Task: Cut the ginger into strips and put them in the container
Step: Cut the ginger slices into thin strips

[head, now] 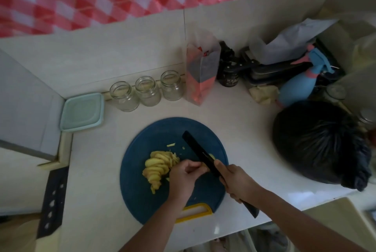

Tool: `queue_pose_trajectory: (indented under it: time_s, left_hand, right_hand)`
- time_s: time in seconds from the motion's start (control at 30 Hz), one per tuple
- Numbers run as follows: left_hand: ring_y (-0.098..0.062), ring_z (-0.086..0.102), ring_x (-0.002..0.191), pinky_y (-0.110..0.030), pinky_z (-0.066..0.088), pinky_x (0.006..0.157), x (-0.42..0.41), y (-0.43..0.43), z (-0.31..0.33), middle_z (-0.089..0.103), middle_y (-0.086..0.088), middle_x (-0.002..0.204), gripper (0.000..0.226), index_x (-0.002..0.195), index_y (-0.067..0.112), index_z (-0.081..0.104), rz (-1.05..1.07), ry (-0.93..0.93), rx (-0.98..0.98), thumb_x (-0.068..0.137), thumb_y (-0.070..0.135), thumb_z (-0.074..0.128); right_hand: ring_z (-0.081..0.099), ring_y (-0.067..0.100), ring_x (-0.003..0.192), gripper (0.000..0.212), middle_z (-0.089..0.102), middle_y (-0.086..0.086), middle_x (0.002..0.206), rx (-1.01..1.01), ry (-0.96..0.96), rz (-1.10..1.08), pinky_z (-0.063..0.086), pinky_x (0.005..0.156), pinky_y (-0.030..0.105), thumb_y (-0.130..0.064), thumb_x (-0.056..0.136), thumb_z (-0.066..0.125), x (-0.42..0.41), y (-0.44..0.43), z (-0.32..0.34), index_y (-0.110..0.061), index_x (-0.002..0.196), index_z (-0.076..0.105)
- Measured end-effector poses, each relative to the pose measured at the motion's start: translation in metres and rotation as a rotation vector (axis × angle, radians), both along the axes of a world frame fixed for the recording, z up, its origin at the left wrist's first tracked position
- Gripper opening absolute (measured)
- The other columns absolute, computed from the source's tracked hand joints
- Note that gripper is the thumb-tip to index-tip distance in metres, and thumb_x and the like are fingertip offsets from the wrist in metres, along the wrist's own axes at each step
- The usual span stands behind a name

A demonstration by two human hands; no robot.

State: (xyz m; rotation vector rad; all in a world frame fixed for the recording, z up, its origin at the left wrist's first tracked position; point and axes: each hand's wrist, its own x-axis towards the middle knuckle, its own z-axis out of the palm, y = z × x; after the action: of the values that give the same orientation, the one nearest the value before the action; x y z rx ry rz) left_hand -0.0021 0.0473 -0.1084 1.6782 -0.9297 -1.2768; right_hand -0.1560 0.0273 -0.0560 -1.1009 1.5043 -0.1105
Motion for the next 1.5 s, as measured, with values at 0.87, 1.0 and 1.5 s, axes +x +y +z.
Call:
queue_pose_trajectory:
  time_s: [0.87, 1.0, 1.5]
  left_hand:
    - [-0.009, 0.069, 0.072, -0.023, 0.053, 0.070, -0.004, 0.004, -0.001, 0.073, 0.002, 0.074, 0.010, 0.074, 0.015, 0.069, 0.003, -0.039, -0.016, 0.072, 0.012, 0.079]
    - [-0.012, 0.069, 0.074, -0.029, 0.054, 0.072, -0.002, 0.004, -0.005, 0.073, 0.002, 0.075, 0.008, 0.077, 0.014, 0.071, -0.002, -0.045, -0.025, 0.074, 0.014, 0.078]
    - [-0.014, 0.069, 0.076, -0.029, 0.055, 0.072, 0.001, 0.005, -0.010, 0.073, 0.001, 0.076, 0.006, 0.079, 0.013, 0.071, -0.012, 0.007, -0.028, 0.076, 0.009, 0.075]
  right_hand:
    - [0.042, 0.009, 0.051, 0.055, 0.045, -0.001, 0.057, -0.375, 0.227, 0.246, 0.034, 0.053, 0.021, -0.053, 0.098, 0.022, -0.003, 0.039, -0.001, -0.016, 0.061, 0.042]
    - [0.040, 0.010, 0.051, 0.054, 0.043, -0.001, 0.057, -0.349, 0.226, 0.244, 0.034, 0.054, 0.023, -0.050, 0.099, 0.022, 0.000, 0.036, 0.001, -0.016, 0.061, 0.040]
    - [0.052, 0.022, 0.067, 0.051, 0.051, 0.009, 0.070, -0.267, 0.186, 0.291, 0.044, 0.067, 0.033, -0.045, 0.102, 0.021, 0.009, 0.018, -0.006, -0.013, 0.070, 0.044]
